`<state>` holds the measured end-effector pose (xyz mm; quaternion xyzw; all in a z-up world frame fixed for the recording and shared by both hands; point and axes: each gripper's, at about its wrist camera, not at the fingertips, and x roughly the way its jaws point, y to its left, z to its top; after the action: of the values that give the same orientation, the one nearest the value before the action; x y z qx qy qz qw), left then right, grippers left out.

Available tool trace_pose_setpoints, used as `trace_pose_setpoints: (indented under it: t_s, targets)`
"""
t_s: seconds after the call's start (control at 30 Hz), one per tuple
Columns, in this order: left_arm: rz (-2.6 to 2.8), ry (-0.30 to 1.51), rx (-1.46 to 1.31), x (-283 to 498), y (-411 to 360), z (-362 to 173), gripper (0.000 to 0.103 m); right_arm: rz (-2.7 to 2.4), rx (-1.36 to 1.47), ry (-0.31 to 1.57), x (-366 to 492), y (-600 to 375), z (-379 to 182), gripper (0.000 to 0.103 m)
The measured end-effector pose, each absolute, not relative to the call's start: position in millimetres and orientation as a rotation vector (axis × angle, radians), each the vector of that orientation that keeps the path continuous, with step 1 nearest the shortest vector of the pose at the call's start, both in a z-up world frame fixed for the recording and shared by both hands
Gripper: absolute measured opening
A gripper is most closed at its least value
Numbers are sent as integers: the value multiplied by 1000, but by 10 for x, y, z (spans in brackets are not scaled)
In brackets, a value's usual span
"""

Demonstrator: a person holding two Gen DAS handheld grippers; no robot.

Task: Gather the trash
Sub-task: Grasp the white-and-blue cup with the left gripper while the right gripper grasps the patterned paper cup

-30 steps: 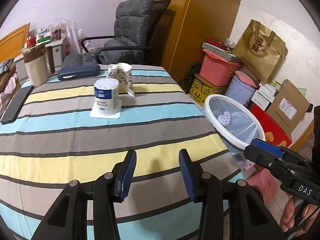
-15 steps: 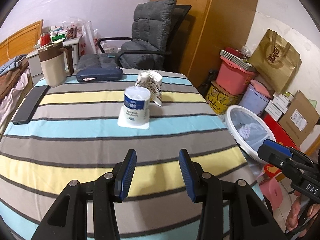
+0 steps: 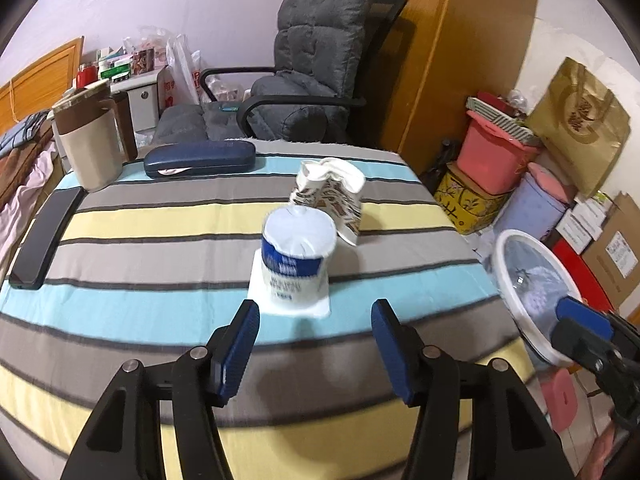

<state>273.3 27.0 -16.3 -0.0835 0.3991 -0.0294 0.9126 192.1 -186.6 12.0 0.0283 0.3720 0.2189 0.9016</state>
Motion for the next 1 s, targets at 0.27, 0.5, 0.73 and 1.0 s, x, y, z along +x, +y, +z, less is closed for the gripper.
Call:
trace_pose_setpoints:
  t_s: [0.27, 0.5, 0.73, 1.0]
  targets:
    - [-25, 833, -181, 3135, 370, -275, 59, 477, 34, 783, 2122, -1739, 86, 50]
    - [-31, 828, -197, 3150, 431, -295, 49, 513, -12, 790, 2255, -1579, 72, 50]
    - [-11, 796, -216, 2865, 598, -146, 48, 532, -63, 789, 2363, -1431, 71, 50]
    - [4, 783, -240, 2587, 828, -84, 48, 551, -137, 780, 2566, -1202, 53, 50]
